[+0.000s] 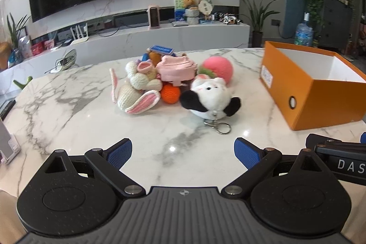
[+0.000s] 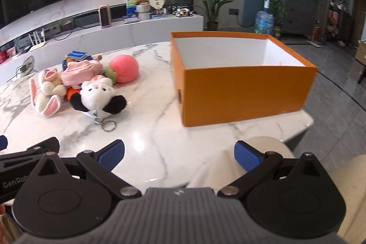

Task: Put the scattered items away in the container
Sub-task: 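Grasp the crocheted bunny with the left tool while the right tool grasps the white cow plush, then carry the bunny and cow plush in both tools over the orange box, then lower both plushes into the box and open both tools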

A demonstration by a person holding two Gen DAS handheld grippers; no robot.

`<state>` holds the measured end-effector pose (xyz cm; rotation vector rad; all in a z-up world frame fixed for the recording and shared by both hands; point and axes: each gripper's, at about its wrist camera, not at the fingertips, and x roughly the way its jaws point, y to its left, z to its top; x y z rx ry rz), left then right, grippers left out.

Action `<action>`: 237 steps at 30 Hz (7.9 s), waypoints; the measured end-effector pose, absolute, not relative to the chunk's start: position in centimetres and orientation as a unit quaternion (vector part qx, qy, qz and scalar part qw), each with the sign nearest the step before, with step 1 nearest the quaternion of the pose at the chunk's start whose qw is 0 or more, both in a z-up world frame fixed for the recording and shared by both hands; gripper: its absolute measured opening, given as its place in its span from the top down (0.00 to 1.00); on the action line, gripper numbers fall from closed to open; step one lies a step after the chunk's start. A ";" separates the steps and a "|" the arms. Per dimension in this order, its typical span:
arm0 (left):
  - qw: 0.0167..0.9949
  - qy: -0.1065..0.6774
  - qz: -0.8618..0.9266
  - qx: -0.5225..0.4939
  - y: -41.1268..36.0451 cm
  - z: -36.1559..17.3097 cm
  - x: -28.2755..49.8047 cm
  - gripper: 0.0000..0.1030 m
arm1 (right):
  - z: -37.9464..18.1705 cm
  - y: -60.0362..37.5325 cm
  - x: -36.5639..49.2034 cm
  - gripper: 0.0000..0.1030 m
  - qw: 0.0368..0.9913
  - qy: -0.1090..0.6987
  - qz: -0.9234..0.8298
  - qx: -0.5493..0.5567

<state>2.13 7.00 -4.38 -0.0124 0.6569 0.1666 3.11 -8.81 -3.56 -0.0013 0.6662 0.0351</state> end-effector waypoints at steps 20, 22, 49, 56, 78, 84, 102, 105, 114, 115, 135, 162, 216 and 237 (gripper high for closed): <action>0.928 0.345 0.141 0.009 11.2 -5.7 9.3 0.08 | -4.4 -2.6 11.7 0.14 0.941 0.310 0.130 -0.028; 0.925 0.349 0.149 0.019 12.0 -6.0 10.4 0.09 | -4.3 -1.8 12.9 0.14 0.941 0.308 0.136 -0.029; 0.906 0.394 0.151 0.022 19.1 -11.9 21.1 0.26 | -9.9 5.5 22.7 0.14 0.909 0.377 0.171 -0.046; 0.909 0.394 0.136 0.029 18.2 -11.7 20.0 0.34 | -10.1 5.9 22.2 0.26 0.901 0.389 0.185 -0.044; 0.888 0.447 0.093 0.045 13.7 -10.6 8.8 0.36 | -9.1 2.8 13.5 0.29 0.883 0.419 0.194 -0.086; 0.894 0.438 0.089 0.046 12.5 -9.6 6.7 0.37 | -7.9 1.6 11.4 0.29 0.889 0.407 0.192 -0.082; 0.927 0.359 0.079 0.073 7.8 -4.2 3.7 0.37 | -3.0 -4.1 7.3 0.29 0.929 0.328 0.167 -0.034; 0.932 0.346 0.069 0.080 6.6 -3.4 3.8 0.37 | -2.1 -5.6 6.8 0.29 0.937 0.311 0.154 -0.025; 0.944 0.313 0.037 0.098 2.7 -1.1 4.8 0.37 | 0.6 -9.4 5.8 0.29 0.960 0.252 0.118 -0.011; 0.945 0.309 0.033 0.100 2.3 -0.9 4.9 0.37 | 0.8 -9.8 5.8 0.29 0.962 0.248 0.113 -0.011; 0.953 0.264 -0.059 0.135 -6.9 1.9 12.1 0.37 | 3.0 -21.0 11.9 0.29 0.976 0.209 0.025 0.063; 0.927 0.312 -0.067 0.196 -13.4 -3.8 24.3 0.36 | -3.2 -26.0 26.6 0.28 0.943 0.321 -0.011 0.090; 0.936 0.271 -0.055 0.216 -11.2 -3.5 23.9 0.29 | -4.8 -22.7 31.3 0.17 0.907 0.413 0.044 0.069; 0.928 0.308 -0.076 0.195 -10.7 -4.9 24.0 0.38 | -4.2 -26.8 30.0 0.33 0.914 0.386 -0.029 0.121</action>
